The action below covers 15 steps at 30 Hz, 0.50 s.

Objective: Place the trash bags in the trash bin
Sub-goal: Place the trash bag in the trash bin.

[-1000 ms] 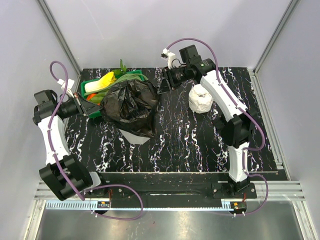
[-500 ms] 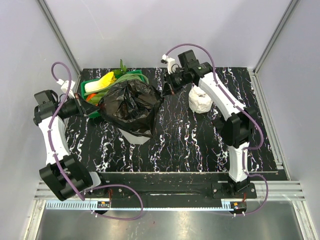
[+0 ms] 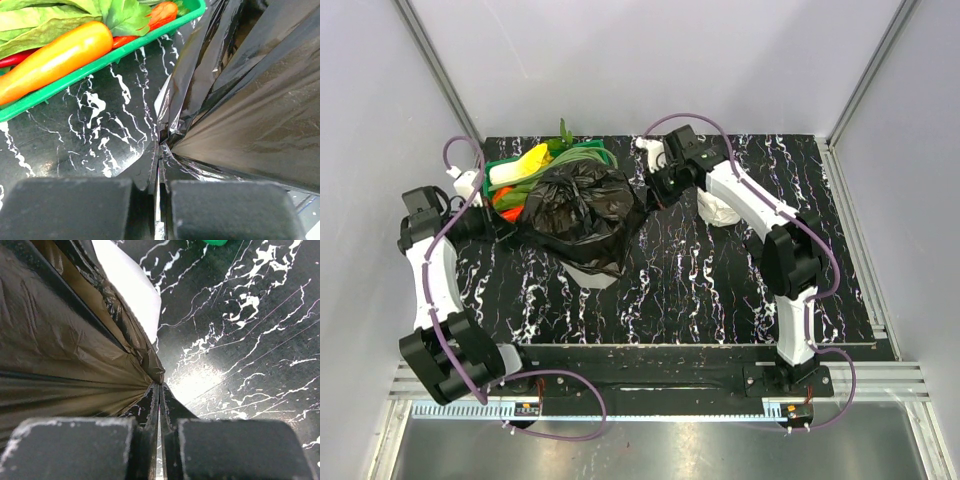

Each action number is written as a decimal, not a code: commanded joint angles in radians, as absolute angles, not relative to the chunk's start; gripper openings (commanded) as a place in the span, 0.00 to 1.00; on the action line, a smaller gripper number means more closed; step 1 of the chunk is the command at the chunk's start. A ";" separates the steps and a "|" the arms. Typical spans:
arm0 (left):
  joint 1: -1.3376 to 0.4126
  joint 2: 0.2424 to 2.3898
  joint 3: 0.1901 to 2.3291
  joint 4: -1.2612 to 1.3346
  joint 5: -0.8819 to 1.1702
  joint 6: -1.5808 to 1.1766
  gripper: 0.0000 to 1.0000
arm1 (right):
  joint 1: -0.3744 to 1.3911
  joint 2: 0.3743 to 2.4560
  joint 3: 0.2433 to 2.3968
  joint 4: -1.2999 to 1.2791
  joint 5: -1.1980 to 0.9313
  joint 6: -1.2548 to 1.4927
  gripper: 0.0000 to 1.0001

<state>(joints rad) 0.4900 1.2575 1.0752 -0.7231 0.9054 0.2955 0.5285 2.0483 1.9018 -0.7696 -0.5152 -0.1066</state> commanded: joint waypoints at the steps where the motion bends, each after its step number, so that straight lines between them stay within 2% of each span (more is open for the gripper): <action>1: 0.447 1.207 1.057 -0.701 0.795 0.393 0.00 | 0.563 1.967 1.846 -0.689 -0.431 -0.146 0.05; 15: 0.290 1.175 0.997 -0.698 0.542 0.477 0.00 | 0.603 1.976 1.775 -0.654 -0.236 -0.149 0.04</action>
